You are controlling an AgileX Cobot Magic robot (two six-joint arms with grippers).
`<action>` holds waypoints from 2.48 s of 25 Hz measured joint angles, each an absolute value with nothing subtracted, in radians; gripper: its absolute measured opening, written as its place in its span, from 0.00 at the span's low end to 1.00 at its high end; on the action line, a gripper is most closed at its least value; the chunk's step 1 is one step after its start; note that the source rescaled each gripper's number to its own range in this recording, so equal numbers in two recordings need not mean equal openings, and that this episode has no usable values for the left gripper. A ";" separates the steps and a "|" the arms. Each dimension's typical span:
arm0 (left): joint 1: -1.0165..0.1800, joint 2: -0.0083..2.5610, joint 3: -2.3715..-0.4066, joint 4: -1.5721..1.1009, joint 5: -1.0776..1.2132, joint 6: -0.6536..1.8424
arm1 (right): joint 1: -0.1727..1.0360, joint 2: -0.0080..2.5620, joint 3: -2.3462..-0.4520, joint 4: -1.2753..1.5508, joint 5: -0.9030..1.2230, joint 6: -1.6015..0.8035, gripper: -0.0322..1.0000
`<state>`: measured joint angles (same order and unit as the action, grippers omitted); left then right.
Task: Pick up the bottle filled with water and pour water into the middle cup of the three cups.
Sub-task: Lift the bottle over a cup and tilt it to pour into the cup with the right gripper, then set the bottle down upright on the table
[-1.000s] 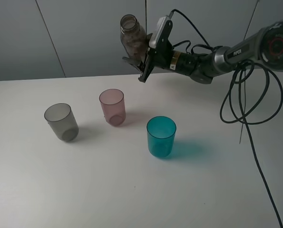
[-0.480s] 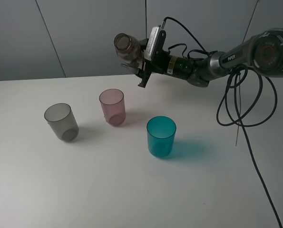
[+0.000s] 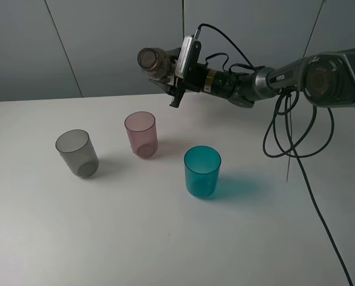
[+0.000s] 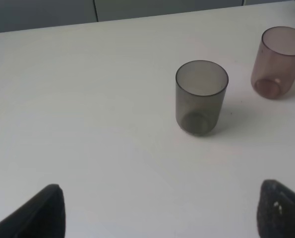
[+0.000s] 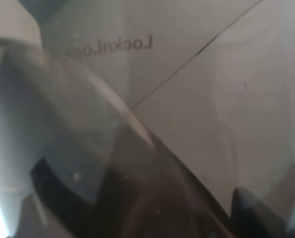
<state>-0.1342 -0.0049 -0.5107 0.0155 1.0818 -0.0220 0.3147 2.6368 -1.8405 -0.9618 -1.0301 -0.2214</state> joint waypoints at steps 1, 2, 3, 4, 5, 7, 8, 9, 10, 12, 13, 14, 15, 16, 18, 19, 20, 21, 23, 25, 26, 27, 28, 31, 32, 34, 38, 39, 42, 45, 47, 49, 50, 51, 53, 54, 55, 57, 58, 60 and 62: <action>-0.134 -0.005 -0.511 0.016 1.082 -0.022 | 0.315 2.645 -1.852 -0.962 -1.028 -0.224 0.03; -0.134 -0.005 -0.511 0.016 1.082 -0.022 | 0.315 2.654 -1.862 -0.962 -1.020 -0.229 0.03; -0.134 -0.005 -0.511 0.016 1.082 -0.022 | 0.315 2.658 -1.869 -0.962 -1.011 -0.235 0.03; -0.134 -0.005 -0.511 0.016 1.082 -0.022 | 0.315 2.665 -1.876 -0.962 -1.004 -0.241 0.03; -0.134 -0.005 -0.511 0.016 1.082 -0.022 | 0.315 2.668 -1.880 -0.962 -0.999 -0.249 0.03; -0.134 -0.005 -0.511 0.016 1.082 -0.022 | 0.317 2.675 -1.889 -0.963 -0.988 -0.272 0.03; -0.134 -0.005 -0.511 0.016 1.082 -0.022 | 0.317 2.681 -1.889 -0.964 -0.983 -0.283 0.03; -0.134 -0.005 -0.511 0.016 1.082 -0.022 | 0.317 2.685 -1.890 -0.964 -0.981 -0.298 0.03; -0.134 -0.005 -0.511 0.016 1.082 -0.022 | 0.317 2.687 -1.890 -0.967 -0.979 -0.309 0.03; -0.134 -0.005 -0.511 0.016 1.082 -0.022 | 0.317 2.692 -1.892 -0.980 -0.972 -0.327 0.03; -0.134 -0.005 -0.511 0.016 1.082 -0.022 | 0.317 2.693 -1.892 -0.985 -0.972 -0.340 0.03; -0.134 -0.005 -0.511 0.016 1.082 -0.022 | 0.317 2.695 -1.892 -0.987 -0.972 -0.355 0.03; -0.134 -0.005 -0.511 0.016 1.082 -0.022 | 0.317 2.695 -1.892 -0.987 -0.972 -0.365 0.03; -0.134 -0.005 -0.511 0.016 1.082 -0.022 | 0.317 2.695 -1.892 -0.987 -0.970 -0.377 0.03; -0.134 -0.005 -0.511 0.016 1.082 -0.022 | 0.317 2.695 -1.892 -0.987 -0.970 -0.402 0.03; -0.134 -0.005 -0.511 0.016 1.082 -0.022 | 0.317 2.695 -1.892 -0.989 -0.970 -0.412 0.03; -0.134 -0.005 -0.511 0.016 1.082 -0.022 | 0.317 2.695 -1.894 -0.991 -0.970 -0.422 0.03; -0.134 -0.005 -0.511 0.016 1.082 -0.022 | 0.317 2.695 -1.894 -0.991 -0.970 -0.433 0.03; -0.134 -0.005 -0.511 0.016 1.082 -0.022 | 0.317 2.695 -1.896 -0.999 -0.970 -0.450 0.03; -0.134 -0.005 -0.511 0.016 1.082 -0.022 | 0.317 2.695 -1.897 -1.010 -0.970 -0.460 0.03; -0.134 -0.005 -0.511 0.016 1.082 -0.022 | 0.317 2.695 -1.897 -1.012 -0.970 -0.464 0.03; -0.134 -0.005 -0.511 0.016 1.082 -0.022 | 0.317 2.695 -1.897 -1.012 -0.972 -0.471 0.03; -0.134 -0.005 -0.511 0.016 1.082 -0.022 | 0.317 2.695 -1.897 -1.014 -0.975 -0.481 0.03; -0.134 -0.005 -0.511 0.016 1.082 -0.022 | 0.317 2.695 -1.897 -1.014 -0.991 -0.497 0.03; -0.134 -0.005 -0.511 0.016 1.082 -0.022 | 0.317 2.695 -1.897 -1.014 -0.993 -0.507 0.03; -0.134 -0.005 -0.511 0.016 1.082 -0.022 | 0.317 2.695 -1.897 -1.014 -0.993 -0.517 0.03; -0.134 -0.005 -0.511 0.016 1.082 -0.022 | 0.317 2.695 -1.897 -1.014 -0.993 -0.542 0.03; -0.134 -0.005 -0.511 0.016 1.082 -0.022 | 0.317 2.695 -1.897 -1.014 -0.993 -0.553 0.03; -0.134 -0.005 -0.511 0.016 1.082 -0.022 | 0.317 2.695 -1.897 -1.014 -0.993 -0.577 0.03; -0.134 -0.005 -0.511 0.016 1.082 -0.022 | 0.317 2.695 -1.897 -1.014 -0.993 -0.597 0.03; -0.134 -0.005 -0.511 0.016 1.082 -0.022 | 0.317 2.695 -1.897 -1.014 -0.993 -0.614 0.03; -0.134 -0.005 -0.511 0.016 1.082 -0.022 | 0.317 2.695 -1.897 -1.014 -0.993 -0.632 0.03; -0.134 -0.005 -0.511 0.016 1.082 -0.022 | 0.317 2.695 -1.897 -1.014 -0.993 -0.637 0.03; -0.134 -0.005 -0.511 0.016 1.082 -0.022 | 0.317 2.695 -1.897 -1.014 -0.993 -0.642 0.03; -0.134 -0.005 -0.511 0.016 1.082 -0.022 | 0.317 2.695 -1.897 -1.014 -0.993 -0.652 0.03; -0.134 -0.005 -0.511 0.016 1.082 -0.022 | 0.317 2.695 -1.897 -1.014 -0.993 -0.661 0.03; -0.134 -0.005 -0.511 0.016 1.082 -0.022 | 0.317 2.695 -1.897 -1.014 -0.993 -0.666 0.03; -0.134 -0.005 -0.511 0.016 1.082 -0.022 | 0.317 2.695 -1.897 -1.014 -0.992 -0.675 0.03; -0.134 -0.005 -0.511 0.016 1.082 -0.022 | 0.317 2.695 -1.897 -1.014 -0.992 -0.682 0.03; -0.134 -0.005 -0.511 0.016 1.082 -0.022 | 0.317 2.695 -1.897 -1.014 -0.990 -0.694 0.03; -0.134 -0.005 -0.511 0.016 1.082 -0.022 | 0.317 2.695 -1.897 -1.018 -0.983 -0.708 0.03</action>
<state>-0.1342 -0.0049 -0.5107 0.0155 1.0818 -0.0220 0.3165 2.6946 -1.8972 -1.0184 -0.9826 -0.7080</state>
